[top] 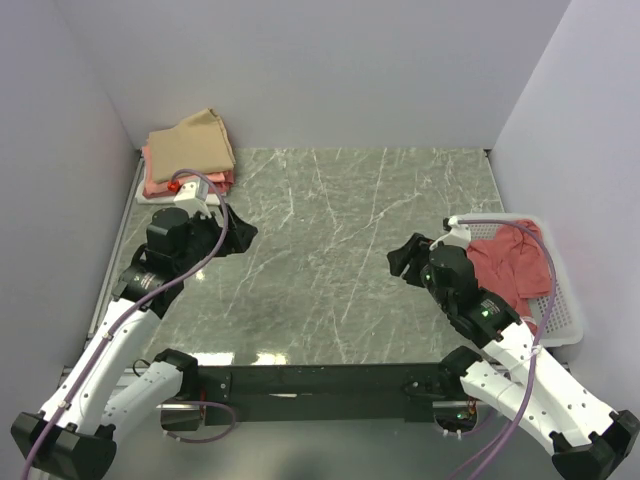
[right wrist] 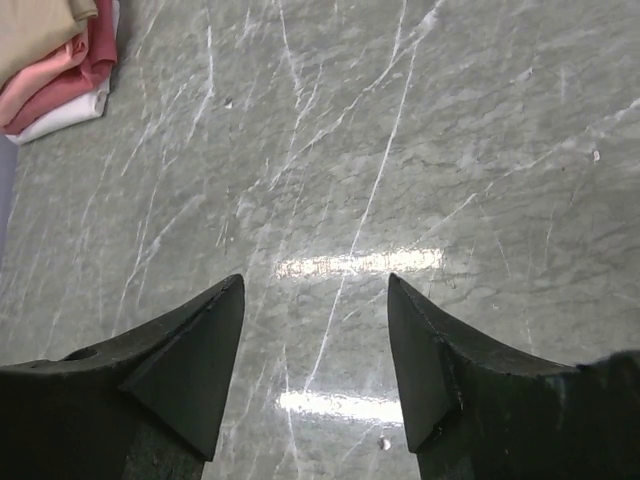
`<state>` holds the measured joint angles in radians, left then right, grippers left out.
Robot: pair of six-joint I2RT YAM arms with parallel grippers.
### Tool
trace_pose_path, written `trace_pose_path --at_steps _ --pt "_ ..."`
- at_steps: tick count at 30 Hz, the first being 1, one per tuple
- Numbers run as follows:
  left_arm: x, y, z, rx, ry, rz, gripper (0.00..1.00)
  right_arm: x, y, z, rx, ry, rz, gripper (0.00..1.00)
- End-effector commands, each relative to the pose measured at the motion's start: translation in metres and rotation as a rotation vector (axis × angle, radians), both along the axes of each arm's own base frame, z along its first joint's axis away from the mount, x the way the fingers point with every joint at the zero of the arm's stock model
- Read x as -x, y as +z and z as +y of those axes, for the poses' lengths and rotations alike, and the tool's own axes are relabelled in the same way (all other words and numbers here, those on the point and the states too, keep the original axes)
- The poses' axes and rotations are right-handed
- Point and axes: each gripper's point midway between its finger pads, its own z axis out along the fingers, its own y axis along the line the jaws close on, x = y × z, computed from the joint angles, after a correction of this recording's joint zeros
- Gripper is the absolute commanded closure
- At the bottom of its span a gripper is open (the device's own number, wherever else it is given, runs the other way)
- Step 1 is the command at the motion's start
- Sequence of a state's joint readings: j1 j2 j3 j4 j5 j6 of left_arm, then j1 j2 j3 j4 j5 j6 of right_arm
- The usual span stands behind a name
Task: Fold and stack the t-shirts
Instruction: Grab the tshirt from the pile
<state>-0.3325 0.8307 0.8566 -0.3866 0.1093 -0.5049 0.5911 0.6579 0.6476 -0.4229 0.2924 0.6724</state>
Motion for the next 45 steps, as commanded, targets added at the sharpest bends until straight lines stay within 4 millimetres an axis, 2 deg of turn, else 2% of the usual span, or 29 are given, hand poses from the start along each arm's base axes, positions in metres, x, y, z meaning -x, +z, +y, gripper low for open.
trace_pose_path --at_steps 1,4,5,6,8,9,12,13,15,16,19,20,22,23,24,27,31,36,39,40,41,42,44,45 --pt "0.003 0.012 -0.001 0.0 -0.024 -0.049 0.18 -0.007 0.013 -0.008 -0.016 -0.063 -0.04 0.34" --pt "0.006 0.012 -0.001 -0.005 -0.037 -0.05 0.18 -0.011 0.014 -0.006 -0.01 -0.07 -0.022 0.33" --pt "0.006 0.012 -0.001 -0.008 -0.038 -0.05 0.18 -0.013 0.007 -0.005 0.018 -0.076 0.012 0.33" --pt "0.008 0.011 0.0 -0.013 -0.041 -0.048 0.18 -0.017 0.014 -0.004 0.021 -0.08 0.013 0.33" --pt "0.01 0.012 -0.001 -0.014 -0.049 -0.047 0.18 -0.028 0.003 -0.006 0.083 -0.118 0.065 0.33" --pt "0.011 0.011 -0.001 -0.016 -0.052 -0.045 0.18 -0.033 0.009 -0.008 0.098 -0.138 0.07 0.33" --pt "0.013 0.01 -0.002 -0.012 -0.063 -0.045 0.18 -0.053 0.003 -0.029 0.168 -0.241 0.133 0.33" --pt "0.013 0.01 -0.003 -0.008 -0.067 -0.044 0.18 -0.062 -0.002 -0.058 0.172 -0.334 0.169 0.33" --pt "0.015 0.01 -0.005 -0.002 -0.078 -0.043 0.18 -0.07 -0.016 -0.087 0.173 -0.409 0.242 0.33" --pt "0.014 0.012 -0.006 0.004 -0.081 -0.052 0.18 -0.072 -0.023 -0.125 0.164 -0.522 0.27 0.32" --pt "0.017 0.009 -0.011 0.017 -0.11 -0.046 0.17 -0.071 -0.04 -0.163 0.129 -0.636 0.307 0.32" --pt "0.017 0.009 -0.012 0.018 -0.115 -0.048 0.17 -0.064 -0.045 -0.192 0.118 -0.736 0.331 0.31" --pt "0.019 0.004 -0.014 0.02 -0.133 -0.037 0.16 -0.059 -0.056 -0.215 0.13 -0.83 0.369 0.25" --pt "0.019 0.003 -0.015 0.019 -0.138 -0.032 0.16 -0.05 -0.062 -0.235 0.127 -0.91 0.388 0.17" --pt "0.018 0.0 -0.015 0.012 -0.136 -0.027 0.16 -0.047 -0.068 -0.246 0.124 -0.955 0.399 0.14" --pt "0.019 0.0 -0.017 0.022 -0.151 -0.032 0.15 -0.051 -0.094 -0.262 0.008 -0.974 0.41 0.13" --pt "0.019 0.001 -0.018 0.027 -0.153 -0.028 0.15 -0.058 -0.133 -0.262 -0.051 -0.976 0.505 0.13" --pt "0.017 -0.002 -0.016 0.019 -0.135 -0.021 0.15 -0.061 -0.162 -0.261 -0.115 -0.981 0.562 0.14" --pt "0.016 -0.004 -0.016 0.021 -0.133 -0.005 0.15 -0.06 -0.165 -0.259 -0.114 -0.961 0.575 0.41" --pt "0.016 -0.004 -0.016 0.021 -0.132 0.0 0.16 -0.056 -0.163 -0.26 -0.107 -0.968 0.579 0.76" --pt "0.015 -0.006 -0.016 0.02 -0.129 0.006 0.14 -0.054 -0.159 -0.262 -0.096 -0.981 0.565 0.9" --pt "0.016 -0.005 -0.016 0.021 -0.13 0.005 0.08 -0.055 -0.145 -0.263 -0.094 -0.979 0.523 0.99" --pt "0.015 -0.005 -0.015 0.022 -0.125 0.007 0.08 -0.053 -0.132 -0.262 -0.087 -0.971 0.497 1.0" --pt "0.015 -0.006 -0.016 0.022 -0.126 0.01 0.08 -0.054 -0.115 -0.263 -0.079 -0.962 0.449 1.0"
